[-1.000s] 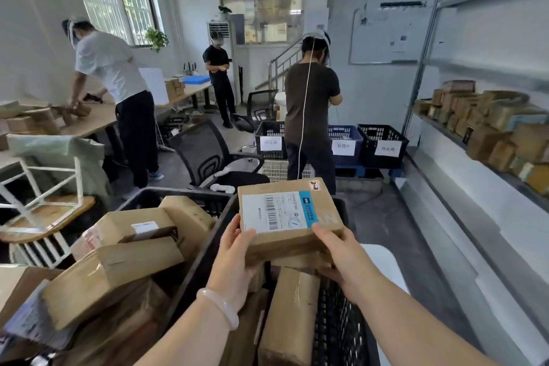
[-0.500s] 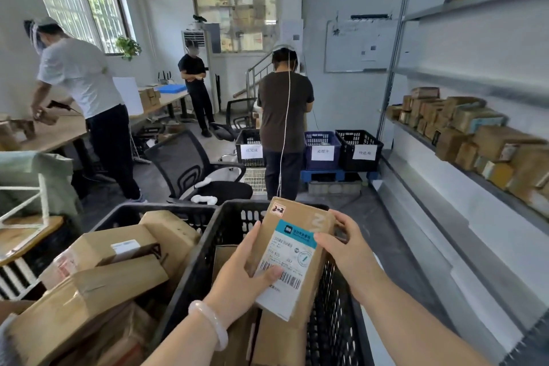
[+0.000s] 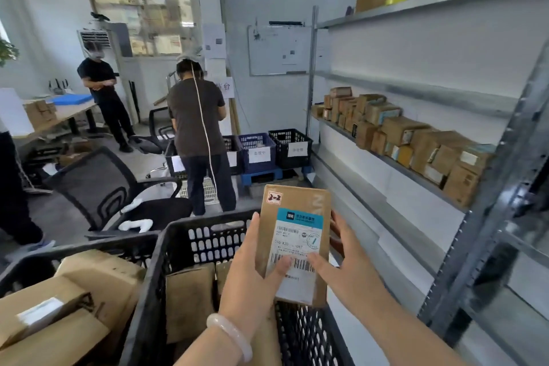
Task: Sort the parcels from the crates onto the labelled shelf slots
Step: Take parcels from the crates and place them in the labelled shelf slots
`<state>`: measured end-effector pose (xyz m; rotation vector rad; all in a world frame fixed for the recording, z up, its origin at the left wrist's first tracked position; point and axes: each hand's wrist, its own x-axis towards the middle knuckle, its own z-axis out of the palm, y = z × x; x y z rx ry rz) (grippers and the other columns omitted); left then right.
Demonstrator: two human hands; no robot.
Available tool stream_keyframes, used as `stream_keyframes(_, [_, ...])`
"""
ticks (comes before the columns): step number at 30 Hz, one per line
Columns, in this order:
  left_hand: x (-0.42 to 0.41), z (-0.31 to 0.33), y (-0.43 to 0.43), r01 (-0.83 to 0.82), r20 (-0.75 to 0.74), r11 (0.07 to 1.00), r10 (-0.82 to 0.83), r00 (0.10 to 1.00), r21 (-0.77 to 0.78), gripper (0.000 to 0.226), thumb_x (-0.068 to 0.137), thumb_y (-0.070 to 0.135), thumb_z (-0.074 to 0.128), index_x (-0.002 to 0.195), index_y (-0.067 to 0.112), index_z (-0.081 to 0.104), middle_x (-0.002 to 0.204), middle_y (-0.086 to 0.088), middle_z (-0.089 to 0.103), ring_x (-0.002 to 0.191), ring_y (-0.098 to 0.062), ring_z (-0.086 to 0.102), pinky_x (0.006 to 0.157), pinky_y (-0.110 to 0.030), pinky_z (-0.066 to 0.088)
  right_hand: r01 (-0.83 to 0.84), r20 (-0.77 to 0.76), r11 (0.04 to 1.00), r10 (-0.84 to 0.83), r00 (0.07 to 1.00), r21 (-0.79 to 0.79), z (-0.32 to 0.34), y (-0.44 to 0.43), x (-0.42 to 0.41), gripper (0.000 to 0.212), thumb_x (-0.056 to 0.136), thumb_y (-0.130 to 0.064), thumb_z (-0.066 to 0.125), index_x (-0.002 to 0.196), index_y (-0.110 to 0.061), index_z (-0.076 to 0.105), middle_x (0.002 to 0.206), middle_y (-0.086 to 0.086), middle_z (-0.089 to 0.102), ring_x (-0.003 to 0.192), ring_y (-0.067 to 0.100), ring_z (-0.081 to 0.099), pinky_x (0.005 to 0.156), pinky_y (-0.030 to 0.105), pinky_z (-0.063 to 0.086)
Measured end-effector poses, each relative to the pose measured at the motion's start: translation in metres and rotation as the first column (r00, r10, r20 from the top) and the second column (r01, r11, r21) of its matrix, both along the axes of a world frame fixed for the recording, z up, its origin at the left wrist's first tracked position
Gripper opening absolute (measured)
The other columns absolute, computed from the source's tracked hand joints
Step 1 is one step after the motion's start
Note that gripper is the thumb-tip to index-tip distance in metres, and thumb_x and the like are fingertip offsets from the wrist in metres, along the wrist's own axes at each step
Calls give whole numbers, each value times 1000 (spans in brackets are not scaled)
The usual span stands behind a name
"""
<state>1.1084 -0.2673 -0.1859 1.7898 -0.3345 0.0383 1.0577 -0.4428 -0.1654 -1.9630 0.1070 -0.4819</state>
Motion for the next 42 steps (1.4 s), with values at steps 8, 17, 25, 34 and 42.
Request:
stream_keyframes(8, [-32,20,-92,368,217,916,-397,892,160,85,90,34,69,127,83,11,152,24,27,135,10,32,102,-16,42,290,14,956,-290,957,-40,22,-75,-80,84,87,-24,69,139,-63,15,138,-28,42,130,-3,36,87,23,52])
stream_keyframes(17, [-130,27,-213,595,234,803,-579,781,0,88,85,16,76,119,83,30,121,41,46,115,8,54,84,-13,53,559,56,816,-557,828,-147,28,-162,-208,86,85,-33,70,135,-68,9,141,-22,40,124,-7,40,95,33,52])
stream_keyframes(25, [-251,19,-325,701,234,711,-691,684,53,88,84,27,76,129,79,21,136,29,41,126,4,46,100,-28,51,706,54,666,-717,695,-240,22,-245,-352,94,82,-34,73,139,-66,4,128,-39,38,118,-12,37,87,18,45])
stream_keyframes(34, [-379,7,-421,816,230,548,-831,507,183,92,83,41,73,129,81,4,143,23,35,128,4,38,104,-23,39,820,-4,529,-841,541,-217,15,-302,-501,96,82,-32,73,135,-70,3,138,-26,41,129,1,39,100,45,49])
stream_keyframes(42, [-444,6,-459,866,225,459,-881,415,198,93,84,40,73,123,85,2,142,16,36,130,-7,40,105,-37,47,869,4,433,-895,447,-239,5,-325,-570,98,82,-27,75,134,-69,3,137,-28,38,124,-6,37,95,35,52])
